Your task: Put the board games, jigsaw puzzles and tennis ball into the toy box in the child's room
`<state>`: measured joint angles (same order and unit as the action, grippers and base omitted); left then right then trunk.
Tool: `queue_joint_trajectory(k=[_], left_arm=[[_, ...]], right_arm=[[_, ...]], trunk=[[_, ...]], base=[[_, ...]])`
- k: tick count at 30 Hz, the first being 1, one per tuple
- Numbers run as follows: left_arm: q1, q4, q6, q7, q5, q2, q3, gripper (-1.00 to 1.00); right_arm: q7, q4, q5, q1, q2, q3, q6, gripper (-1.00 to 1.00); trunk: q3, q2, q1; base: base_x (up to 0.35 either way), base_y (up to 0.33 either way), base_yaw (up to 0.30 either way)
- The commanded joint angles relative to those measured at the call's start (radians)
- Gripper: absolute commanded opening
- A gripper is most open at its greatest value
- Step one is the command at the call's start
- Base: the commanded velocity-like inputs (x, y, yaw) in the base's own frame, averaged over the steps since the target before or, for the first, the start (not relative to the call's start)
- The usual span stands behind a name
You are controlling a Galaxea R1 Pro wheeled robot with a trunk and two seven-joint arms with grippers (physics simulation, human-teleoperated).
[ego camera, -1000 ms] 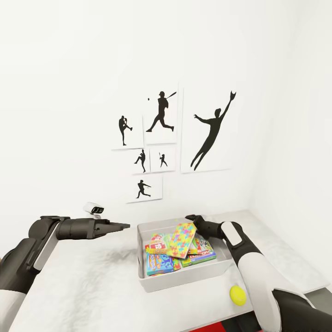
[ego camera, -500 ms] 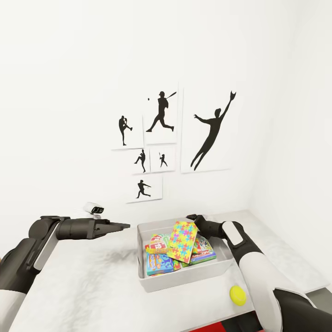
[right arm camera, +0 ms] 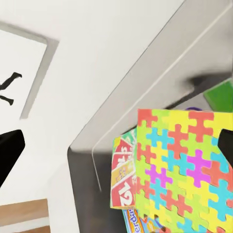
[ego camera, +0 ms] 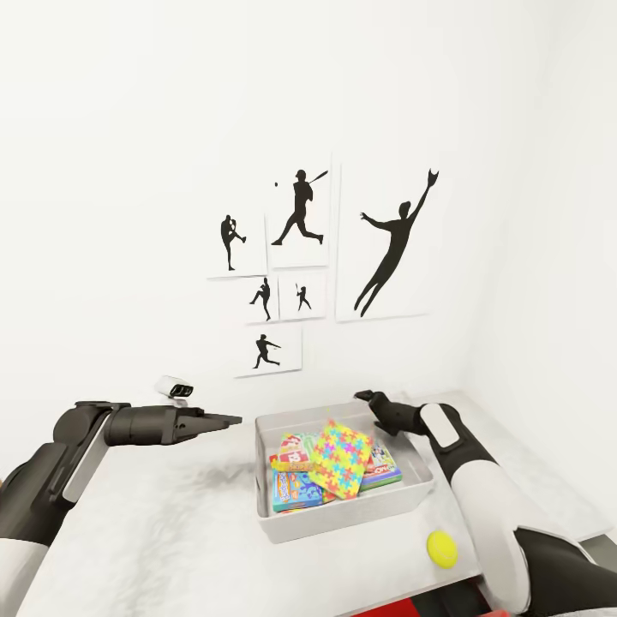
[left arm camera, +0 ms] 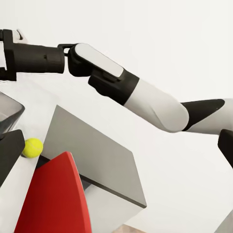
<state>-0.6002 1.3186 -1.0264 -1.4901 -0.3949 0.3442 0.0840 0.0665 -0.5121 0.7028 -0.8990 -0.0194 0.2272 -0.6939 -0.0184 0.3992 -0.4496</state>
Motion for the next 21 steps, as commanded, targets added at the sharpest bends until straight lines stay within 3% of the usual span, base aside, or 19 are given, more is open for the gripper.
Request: queue_joint_trajectory(k=[1,8,21], left_arm=[[0.000,0.000,-0.011,-0.002,-0.002,0.001,0.002,1.00],[-0.001,0.000,-0.011,-0.002,-0.002,0.001,0.002,1.00],[0.000,-0.001,-0.011,-0.002,-0.002,0.001,0.002,1.00]], right_arm=[[0.001,0.000,-0.006,-0.004,0.001,0.008,-0.006,1.00],[-0.038,-0.001,-0.007,-0.012,0.004,0.009,-0.006,1.00],[-0.043,-0.003,-0.009,-0.012,0.006,0.009,-0.007,1.00]], trunk=[[0.001,0.001,0.000],[0.001,0.001,0.000],[0.001,0.001,0.000]], base=[[0.000,0.000,0.000],[0.000,0.000,0.000],[0.000,0.000,0.000]])
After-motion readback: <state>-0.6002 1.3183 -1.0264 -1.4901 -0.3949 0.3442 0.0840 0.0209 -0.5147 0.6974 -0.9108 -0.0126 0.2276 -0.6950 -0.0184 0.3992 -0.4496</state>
